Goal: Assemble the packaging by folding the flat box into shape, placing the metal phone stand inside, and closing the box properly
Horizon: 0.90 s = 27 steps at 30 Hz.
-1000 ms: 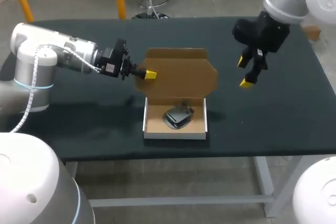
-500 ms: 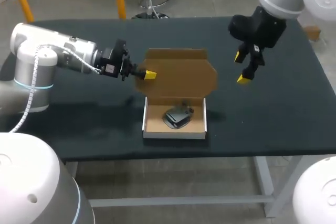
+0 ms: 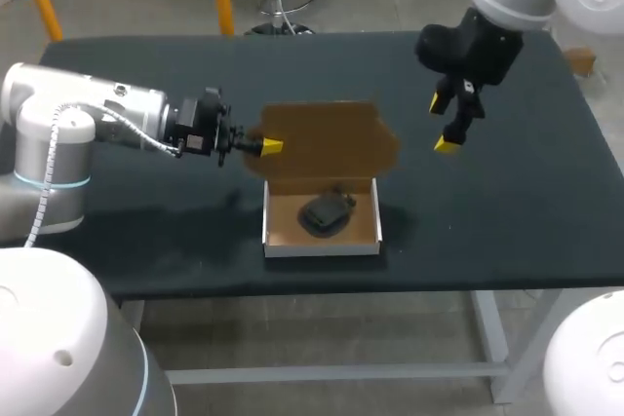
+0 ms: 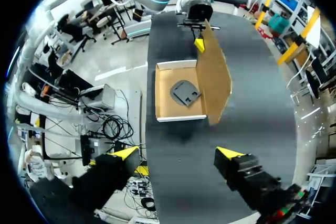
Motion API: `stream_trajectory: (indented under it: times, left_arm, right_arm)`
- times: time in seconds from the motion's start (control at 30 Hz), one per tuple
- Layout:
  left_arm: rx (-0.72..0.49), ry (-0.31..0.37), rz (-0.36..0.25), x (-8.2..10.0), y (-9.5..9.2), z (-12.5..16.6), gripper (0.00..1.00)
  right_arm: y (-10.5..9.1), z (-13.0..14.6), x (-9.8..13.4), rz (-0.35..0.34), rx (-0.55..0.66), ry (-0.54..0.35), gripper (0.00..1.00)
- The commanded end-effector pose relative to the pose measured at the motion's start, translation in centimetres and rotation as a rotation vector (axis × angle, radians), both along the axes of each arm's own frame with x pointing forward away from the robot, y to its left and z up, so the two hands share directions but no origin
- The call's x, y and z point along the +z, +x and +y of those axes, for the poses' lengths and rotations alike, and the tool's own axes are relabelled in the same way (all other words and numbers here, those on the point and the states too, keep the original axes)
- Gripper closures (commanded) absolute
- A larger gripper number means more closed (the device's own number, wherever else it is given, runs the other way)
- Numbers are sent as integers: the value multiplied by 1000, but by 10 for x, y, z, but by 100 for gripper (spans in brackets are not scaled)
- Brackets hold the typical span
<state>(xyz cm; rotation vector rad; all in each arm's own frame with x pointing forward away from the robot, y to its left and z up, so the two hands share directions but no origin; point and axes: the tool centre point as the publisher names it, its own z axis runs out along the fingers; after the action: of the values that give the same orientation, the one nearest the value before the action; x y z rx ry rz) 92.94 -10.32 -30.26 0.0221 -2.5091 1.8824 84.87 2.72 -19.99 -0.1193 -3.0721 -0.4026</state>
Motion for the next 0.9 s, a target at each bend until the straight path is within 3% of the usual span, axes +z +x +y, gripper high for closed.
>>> stream_trajectory:
  times: [0.03, 0.33, 0.9]
  left_arm:
    - [1, 8, -28, 0, -6, -3, 100]
    - [-18, 0, -98, -1, -13, -3, 100]
    - [-20, 0, -114, -2, -14, -2, 100]
  right_arm:
    - [1, 2, 2, 7, 2, -6, 0]
    - [-1, 3, 5, 4, 1, -8, 0]
    - [11, 17, 14, -3, 11, -4, 0]
